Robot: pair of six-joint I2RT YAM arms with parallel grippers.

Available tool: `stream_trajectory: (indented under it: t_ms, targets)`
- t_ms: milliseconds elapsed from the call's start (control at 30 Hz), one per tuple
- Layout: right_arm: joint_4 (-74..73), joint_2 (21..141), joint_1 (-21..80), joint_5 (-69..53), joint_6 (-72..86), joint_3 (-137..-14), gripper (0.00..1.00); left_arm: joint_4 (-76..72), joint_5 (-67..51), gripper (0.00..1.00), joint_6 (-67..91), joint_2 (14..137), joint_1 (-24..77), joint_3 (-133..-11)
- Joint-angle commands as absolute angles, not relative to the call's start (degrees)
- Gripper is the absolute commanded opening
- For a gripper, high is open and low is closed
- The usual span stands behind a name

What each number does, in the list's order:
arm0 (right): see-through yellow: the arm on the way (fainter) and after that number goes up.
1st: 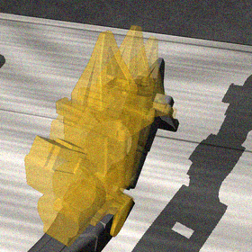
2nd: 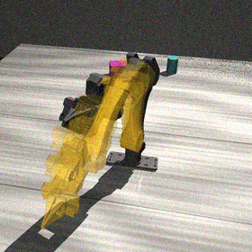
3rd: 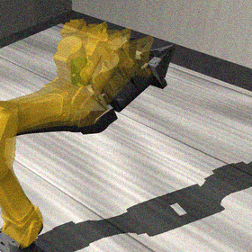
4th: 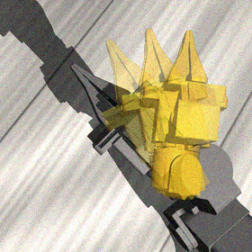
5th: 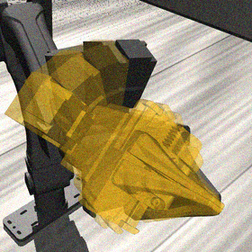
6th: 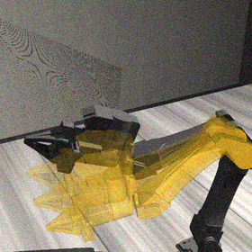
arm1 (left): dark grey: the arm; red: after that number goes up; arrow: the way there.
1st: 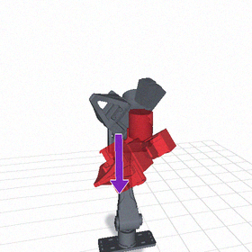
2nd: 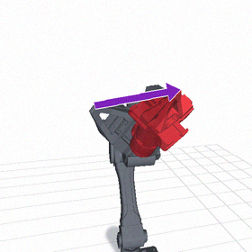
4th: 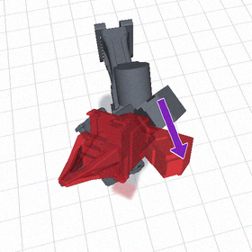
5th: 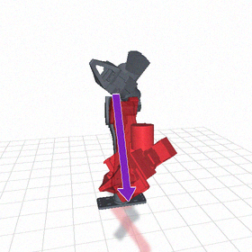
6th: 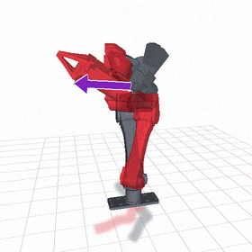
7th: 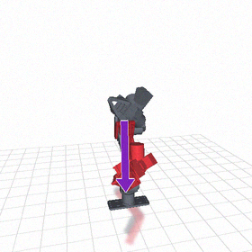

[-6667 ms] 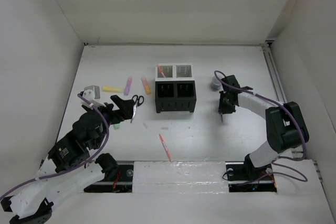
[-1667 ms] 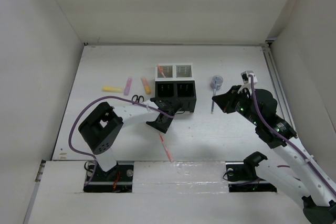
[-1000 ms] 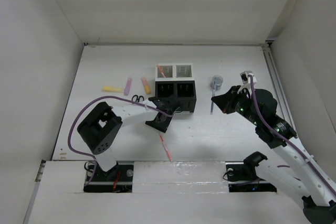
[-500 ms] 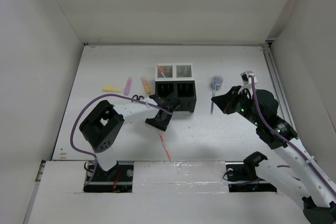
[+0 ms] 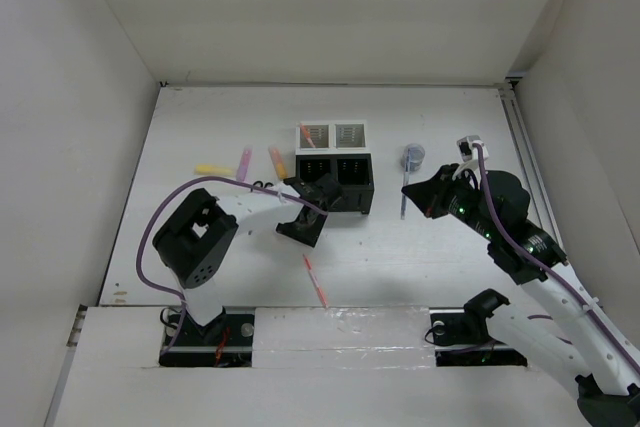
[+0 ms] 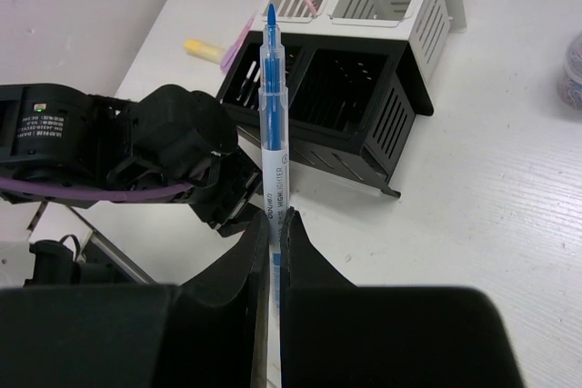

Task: Sort the stationery into containers
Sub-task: Grab a piece of stationery with the left arm

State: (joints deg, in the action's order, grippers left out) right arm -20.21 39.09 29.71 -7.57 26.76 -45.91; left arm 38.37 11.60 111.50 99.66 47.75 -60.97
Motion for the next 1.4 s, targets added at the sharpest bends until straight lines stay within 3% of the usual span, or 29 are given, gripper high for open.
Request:
stream_trajectory:
  t_ms: [0, 400, 600, 833, 967, 1367]
  targets:
    - [-18.6, 38.9, 30.1, -8.4, 25.8, -46.5, 0.0, 42.0, 16.2, 0.36, 116.3, 104.7, 47.1, -58.6]
    - [-18.6, 38.9, 30.1, -9.0, 25.8, -46.5, 0.0, 42.1, 16.2, 0.36, 115.8, 105.2, 47.1, -58.6]
    - [-18.6, 38.9, 30.1, -9.5, 25.8, -46.5, 0.0, 42.6, 14.9, 0.18, 115.8, 105.7, 46.6, -57.6]
    - [-18.6, 38.9, 30.1, -10.0, 25.8, -46.5, 0.0, 39.4, 13.3, 0.12, 116.4, 105.0, 46.6, -54.4]
    - [-18.6, 38.9, 30.1, -10.5, 25.3, -46.5, 0.0, 38.8, 12.7, 0.0, 116.4, 105.7, 46.6, -54.4]
    - [-18.6, 38.9, 30.1, -10.5, 25.3, -46.5, 0.0, 36.8, 15.2, 0.0, 111.5, 105.0, 46.6, -54.5]
